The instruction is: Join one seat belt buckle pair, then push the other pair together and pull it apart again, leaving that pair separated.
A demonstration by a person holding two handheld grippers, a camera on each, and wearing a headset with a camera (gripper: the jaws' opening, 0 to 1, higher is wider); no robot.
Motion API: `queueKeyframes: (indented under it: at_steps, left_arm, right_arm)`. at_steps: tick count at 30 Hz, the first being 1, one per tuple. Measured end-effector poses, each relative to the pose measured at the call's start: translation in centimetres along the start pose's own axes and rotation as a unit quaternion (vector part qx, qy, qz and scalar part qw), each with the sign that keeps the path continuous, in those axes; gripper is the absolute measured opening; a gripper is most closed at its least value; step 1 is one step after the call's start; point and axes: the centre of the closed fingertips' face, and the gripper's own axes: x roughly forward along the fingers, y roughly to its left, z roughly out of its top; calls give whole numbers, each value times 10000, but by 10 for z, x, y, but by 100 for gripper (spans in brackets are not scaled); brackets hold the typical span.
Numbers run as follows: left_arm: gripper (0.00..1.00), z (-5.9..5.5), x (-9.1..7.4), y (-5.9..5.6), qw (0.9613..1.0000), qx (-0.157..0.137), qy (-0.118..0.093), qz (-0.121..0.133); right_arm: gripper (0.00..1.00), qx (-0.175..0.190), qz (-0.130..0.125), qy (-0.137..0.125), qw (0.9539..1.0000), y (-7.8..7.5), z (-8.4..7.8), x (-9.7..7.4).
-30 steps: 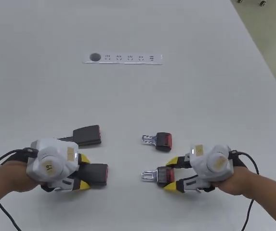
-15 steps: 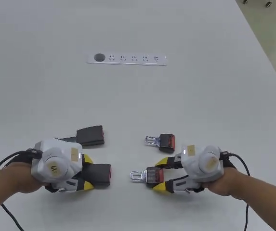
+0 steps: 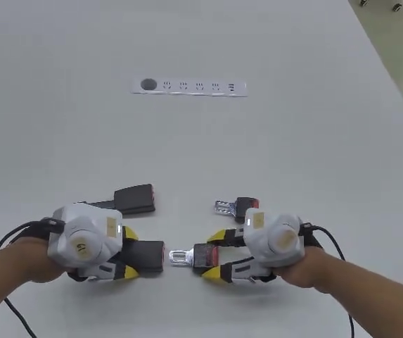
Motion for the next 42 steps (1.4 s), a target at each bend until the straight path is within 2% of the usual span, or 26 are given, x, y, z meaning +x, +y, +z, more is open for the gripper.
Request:
queueKeyframes:
  at_steps: [3,5,15,16,17,21,22,24,32,42]
  left_arm:
    - [35,0,0,0,10000,3,7,-1]
    - [35,0,0,0,10000,7,10,-5]
    - [35,-1,0,1,10000,29,19,-12]
    - [35,-1,0,1,10000,31,19,-13]
    - [34,0,0,1,10000,40,22,-17]
    - [34,0,1,0,10000,64,65,-37]
    - [34,-1,0,0,9999,82,83,-51]
    - [34,-1,0,0,9999,80,68,-56]
    - [34,0,0,0,9998,125,108,-81]
    - [34,0,0,0,9995,211,174,-131]
  right_arm:
    - [35,23,24,-84,10000,0,5,6]
    - [35,-116,30,-37,9999,-1,5,6]
    - [35,-31,10,-101,9999,-1,5,7]
    - [35,9,3,-110,9999,-2,6,7]
    - [35,234,38,-205,9995,0,9,9]
    - [35,18,23,-154,9999,4,15,19]
    - [35,-196,-11,-62,9998,1,14,18]
    - [35,-33,8,-105,9999,-1,13,18]
    - [35,-46,-35,-81,10000,-1,15,19]
    - [34,-11,-19,-88,10000,0,27,29]
